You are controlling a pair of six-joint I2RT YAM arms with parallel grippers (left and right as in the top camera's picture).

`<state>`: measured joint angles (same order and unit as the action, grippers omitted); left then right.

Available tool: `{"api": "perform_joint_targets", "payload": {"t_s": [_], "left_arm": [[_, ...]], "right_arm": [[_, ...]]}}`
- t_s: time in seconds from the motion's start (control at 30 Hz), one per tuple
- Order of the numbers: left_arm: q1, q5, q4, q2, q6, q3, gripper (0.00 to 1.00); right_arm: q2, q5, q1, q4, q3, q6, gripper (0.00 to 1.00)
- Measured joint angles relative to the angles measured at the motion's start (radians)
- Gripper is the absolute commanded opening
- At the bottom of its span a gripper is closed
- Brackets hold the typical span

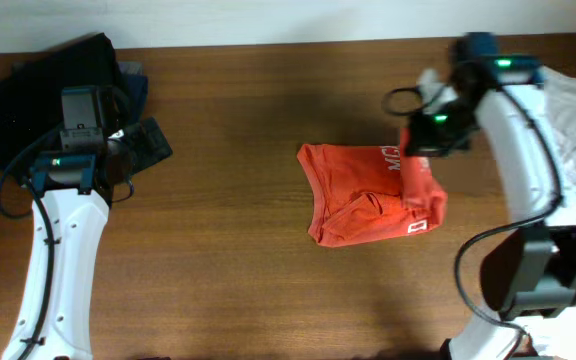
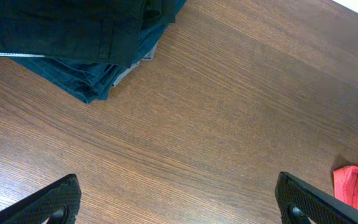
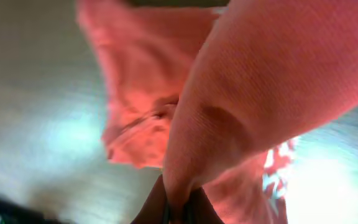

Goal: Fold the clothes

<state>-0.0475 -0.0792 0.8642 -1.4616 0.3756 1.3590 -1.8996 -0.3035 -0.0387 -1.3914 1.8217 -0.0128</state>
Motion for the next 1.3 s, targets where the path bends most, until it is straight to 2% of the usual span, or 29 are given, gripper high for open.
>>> {"api": "perform_joint_targets", "payload": {"t_s": [0.13,0.3,0.37,0.4,0.43,0.5,0.53,0.57,0.6,0.63,0.7,0.77,0.87,1.0,1.07,1.13,1.17,1.2,1.23,1.3], "left_arm": [[0.000,0.000,0.000,0.000,0.000,0.000,0.99],[0.000,0.000,-0.001,0.000,0.000,0.000,0.99],[0.000,0.000,0.000,0.000,0.000,0.000,0.99],[0.000,0.000,0.000,0.000,0.000,0.000,0.99],[0.000,0.000,0.000,0.000,0.000,0.000,0.99],[0.000,0.000,0.000,0.000,0.000,0.000,0.99],[0.000,0.000,0.002,0.000,0.000,0.000,0.99],[0.000,0.000,0.000,0.000,0.000,0.000,0.99],[0.000,0.000,0.000,0.000,0.000,0.000,0.99],[0.000,0.000,0.000,0.000,0.000,0.000,0.99],[0.000,0.000,0.002,0.000,0.000,0.000,0.99],[0.000,0.000,0.000,0.000,0.000,0.000,0.99],[0.000,0.000,0.000,0.000,0.000,0.000,0.99],[0.000,0.000,0.000,0.000,0.000,0.000,0.99],[0.000,0.000,0.000,0.000,0.000,0.000,0.99],[0.000,0.000,0.000,0.000,0.000,0.000,0.99],[0.000,0.000,0.000,0.000,0.000,0.000,0.99],[0.000,0.000,0.001,0.000,0.000,0.000,0.99],[0.000,0.000,0.000,0.000,0.000,0.000,0.99],[0.000,0.000,0.000,0.000,0.000,0.000,0.99]], "right_arm": [[-0.045,0.008,-0.190,0.008,-0.005,-0.003,0.04],[-0.116,0.036,-0.361,0.262,-0.171,-0.003,0.09],[-0.122,0.041,-0.404,0.383,-0.237,0.018,0.43],[-0.123,0.041,-0.417,0.409,-0.254,0.032,0.69],[-0.123,0.040,-0.423,0.422,-0.259,0.039,0.75],[-0.123,-0.009,-0.420,0.409,-0.255,0.029,0.79],[-0.123,-0.066,-0.408,0.385,-0.241,0.012,0.79],[-0.122,-0.132,-0.382,0.369,-0.215,-0.003,0.70],[-0.119,-0.189,-0.342,0.351,-0.185,-0.010,0.29],[-0.111,-0.214,-0.303,0.322,-0.171,-0.010,0.04],[-0.095,-0.227,-0.200,0.186,-0.163,0.000,0.04],[-0.095,-0.217,-0.126,0.171,-0.164,0.000,0.04],[-0.094,-0.211,-0.035,0.313,-0.192,0.000,0.05],[-0.093,-0.152,-0.024,0.555,-0.277,0.004,0.06],[-0.093,-0.123,-0.024,0.613,-0.310,0.009,0.05],[-0.093,-0.106,-0.021,0.615,-0.317,0.011,0.22],[-0.093,-0.103,-0.007,0.602,-0.307,0.020,0.41],[-0.093,-0.103,0.027,0.583,-0.283,0.036,0.92],[-0.090,-0.097,0.078,0.581,-0.259,0.037,0.98],[-0.078,-0.090,0.178,0.563,-0.240,0.043,0.99]]}}
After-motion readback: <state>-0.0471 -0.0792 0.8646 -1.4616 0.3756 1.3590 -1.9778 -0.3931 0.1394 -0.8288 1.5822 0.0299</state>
